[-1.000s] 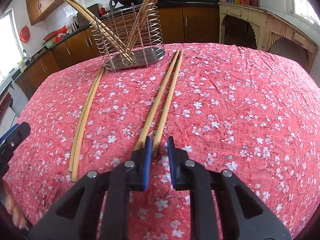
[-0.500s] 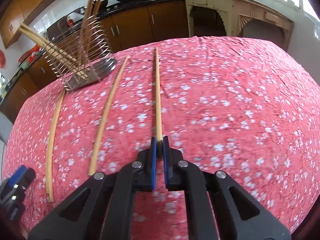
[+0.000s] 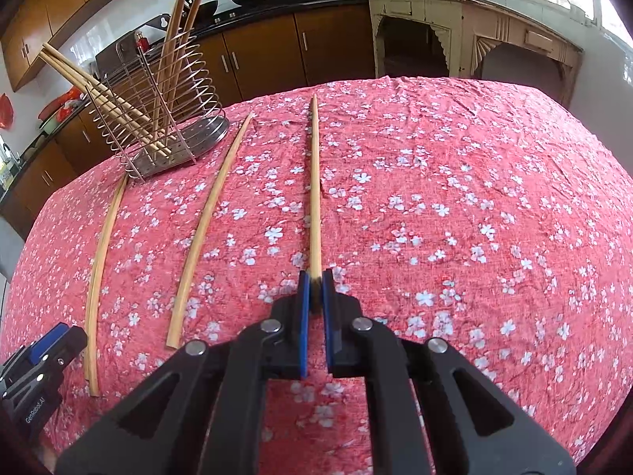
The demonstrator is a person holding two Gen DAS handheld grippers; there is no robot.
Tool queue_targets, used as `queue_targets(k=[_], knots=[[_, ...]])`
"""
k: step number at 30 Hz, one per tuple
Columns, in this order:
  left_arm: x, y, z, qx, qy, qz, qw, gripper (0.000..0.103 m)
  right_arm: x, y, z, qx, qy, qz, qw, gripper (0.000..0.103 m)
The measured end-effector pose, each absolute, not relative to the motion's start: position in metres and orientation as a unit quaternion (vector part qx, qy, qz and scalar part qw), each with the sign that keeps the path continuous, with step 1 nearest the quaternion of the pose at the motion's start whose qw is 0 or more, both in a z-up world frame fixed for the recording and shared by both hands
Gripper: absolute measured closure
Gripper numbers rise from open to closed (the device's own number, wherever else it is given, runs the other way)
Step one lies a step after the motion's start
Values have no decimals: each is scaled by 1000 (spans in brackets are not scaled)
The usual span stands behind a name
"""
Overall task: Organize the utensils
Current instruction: 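Close the right tool on a chopstick while the left tool grasps another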
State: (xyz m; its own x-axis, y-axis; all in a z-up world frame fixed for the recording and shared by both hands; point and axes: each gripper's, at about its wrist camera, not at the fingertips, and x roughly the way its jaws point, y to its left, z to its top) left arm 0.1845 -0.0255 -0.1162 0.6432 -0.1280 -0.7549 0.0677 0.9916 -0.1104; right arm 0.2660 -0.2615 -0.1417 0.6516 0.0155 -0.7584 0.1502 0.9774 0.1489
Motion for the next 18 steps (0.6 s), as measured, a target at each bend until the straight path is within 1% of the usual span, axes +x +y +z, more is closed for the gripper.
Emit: queue_targets(k=[5,7,8,10,11,18], knots=[[192,-33,-117,-13,422,-44,905,62,267,-263,-141,101,416,-37,903,95],[196,-34,-117,3,423,-27,906,72,267,-263,-141,99,416,-37,903,95],[199,-33,-117,8,424,-20,906,76,267,-263,-141,99,416,-37,903,95],[205,-25,-117,6,426,-12,905,91,267,-263,-141,97,416,-37,903,96],[209,-22,-116,3,428,-10,904,94,267,-264,-141,97,416,-37,903,96],[221,31,-116,-5,425,41,904,95,273,-291,-140,109,416,-71,900,96]])
